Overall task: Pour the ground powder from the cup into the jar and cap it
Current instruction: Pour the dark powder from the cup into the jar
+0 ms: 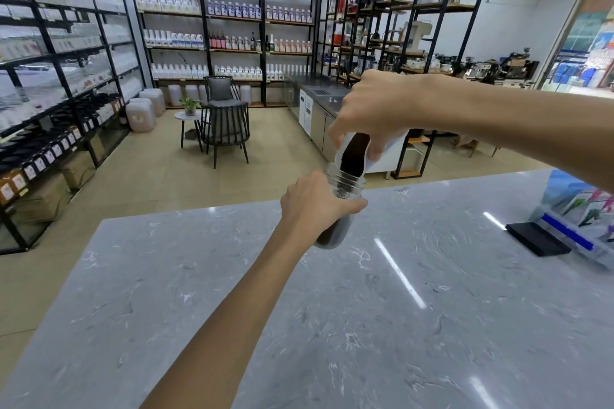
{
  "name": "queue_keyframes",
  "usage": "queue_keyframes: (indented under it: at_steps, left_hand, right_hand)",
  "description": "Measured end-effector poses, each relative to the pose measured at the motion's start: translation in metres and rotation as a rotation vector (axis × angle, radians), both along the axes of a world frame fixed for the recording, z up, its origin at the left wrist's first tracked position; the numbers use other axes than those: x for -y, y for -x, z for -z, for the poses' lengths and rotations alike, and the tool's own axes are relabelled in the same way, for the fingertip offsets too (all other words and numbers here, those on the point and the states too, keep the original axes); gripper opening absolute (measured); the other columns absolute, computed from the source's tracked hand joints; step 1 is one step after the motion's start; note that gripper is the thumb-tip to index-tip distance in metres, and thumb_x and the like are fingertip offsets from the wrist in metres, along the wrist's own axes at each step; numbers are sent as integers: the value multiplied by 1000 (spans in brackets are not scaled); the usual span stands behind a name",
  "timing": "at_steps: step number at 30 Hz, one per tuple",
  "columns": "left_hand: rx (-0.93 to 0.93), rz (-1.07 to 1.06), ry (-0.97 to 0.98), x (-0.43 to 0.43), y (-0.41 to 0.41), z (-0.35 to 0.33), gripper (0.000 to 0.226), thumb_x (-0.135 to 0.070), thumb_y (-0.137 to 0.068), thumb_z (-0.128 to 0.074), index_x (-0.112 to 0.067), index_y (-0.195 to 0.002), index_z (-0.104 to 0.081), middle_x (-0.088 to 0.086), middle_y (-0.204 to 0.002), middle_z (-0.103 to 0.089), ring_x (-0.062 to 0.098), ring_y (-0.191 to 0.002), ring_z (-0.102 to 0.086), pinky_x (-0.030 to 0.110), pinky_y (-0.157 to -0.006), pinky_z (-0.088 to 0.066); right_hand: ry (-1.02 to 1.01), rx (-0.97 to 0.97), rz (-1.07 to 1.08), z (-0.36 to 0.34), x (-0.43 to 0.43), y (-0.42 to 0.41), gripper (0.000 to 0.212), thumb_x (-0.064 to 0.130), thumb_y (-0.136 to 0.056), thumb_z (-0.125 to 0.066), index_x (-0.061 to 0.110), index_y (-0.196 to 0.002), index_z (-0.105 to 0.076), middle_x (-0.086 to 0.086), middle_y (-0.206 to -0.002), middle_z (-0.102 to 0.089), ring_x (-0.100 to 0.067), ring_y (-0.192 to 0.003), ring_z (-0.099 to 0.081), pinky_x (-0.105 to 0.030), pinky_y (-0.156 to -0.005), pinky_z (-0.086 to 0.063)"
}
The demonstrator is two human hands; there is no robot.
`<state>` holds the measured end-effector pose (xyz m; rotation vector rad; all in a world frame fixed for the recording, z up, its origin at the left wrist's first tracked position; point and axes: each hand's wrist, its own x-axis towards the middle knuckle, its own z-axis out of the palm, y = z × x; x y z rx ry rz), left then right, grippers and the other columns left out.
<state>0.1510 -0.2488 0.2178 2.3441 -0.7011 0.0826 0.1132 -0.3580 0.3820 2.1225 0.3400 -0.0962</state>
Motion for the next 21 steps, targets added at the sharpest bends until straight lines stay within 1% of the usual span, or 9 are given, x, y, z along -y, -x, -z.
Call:
queue_keyframes:
  at_steps: [4,6,8,10,12,15,18,19,21]
  left_hand:
    - [-3,10,18,1,2,-1,64,-71,-67,-74,-19,-101,-60,-1,-94,-67,25,-88,-62,33,-62,-42]
    - [-8,16,18,0,3,-2,64,-72,-67,-74,-20,-101,-60,-2,-93,-67,24,-87,-61,32,-60,-41]
    - [-40,40,26,-3,1,-5,65,-72,-66,-75,-20,-102,-61,-2,-94,-68,22,-88,-63,35,-65,-49]
    - [-157,123,94,-9,-4,-10,62,-70,-65,-79,-21,-101,-64,-3,-95,-71,20,-88,-66,38,-73,-57]
    - [-316,249,171,-19,-8,-17,53,-66,-67,-82,-25,-98,-66,-3,-95,-73,17,-87,-68,32,-63,-56]
    - [-436,366,214,-34,-12,-25,52,-68,-67,-81,-30,-100,-69,-3,-94,-76,11,-76,-66,17,-44,-39]
    - [-466,425,247,-44,-14,-31,59,-71,-62,-82,-32,-105,-71,-6,-91,-78,11,-78,-67,16,-41,-35]
    - [-474,441,250,-47,-15,-34,60,-70,-61,-83,-32,-107,-70,-6,-90,-79,13,-81,-69,17,-42,-35]
    - [-501,483,261,-51,-15,-40,60,-66,-65,-84,-32,-112,-69,-7,-91,-79,11,-80,-72,18,-42,-34]
  right_hand:
    - [-9,-7,-4,0,2,-2,64,62,-69,-78,44,-124,-53,17,-62,-26,-18,-70,-46,-25,-49,-16]
    - [-16,-19,-23,1,4,-2,65,60,-69,-79,43,-125,-52,17,-64,-33,-18,-71,-47,-24,-49,-16]
    - [-25,-26,-76,2,7,-2,66,59,-70,-79,43,-127,-50,14,-76,-53,-18,-73,-50,-24,-50,-18]
    - [-22,-24,-144,0,9,-1,66,58,-73,-76,42,-129,-45,10,-99,-68,-19,-81,-58,-25,-54,-24]
    - [-12,-13,-217,-3,11,2,65,59,-76,-73,41,-131,-42,10,-115,-68,-21,-93,-64,-27,-57,-30]
    - [-34,6,-325,-10,14,9,63,57,-80,-70,41,-134,-42,13,-132,-61,-21,-114,-62,-26,-58,-31]
    - [-66,7,-491,-16,18,19,59,50,-82,-64,37,-136,-46,9,-137,-59,-19,-128,-55,-29,-65,-50]
    - [-74,9,-549,-19,18,22,57,47,-82,-64,35,-135,-48,8,-137,-59,-19,-129,-54,-30,-67,-53]
    - [-99,21,-639,-25,19,28,54,38,-83,-71,30,-133,-53,6,-135,-62,-19,-129,-55,-23,-66,-46]
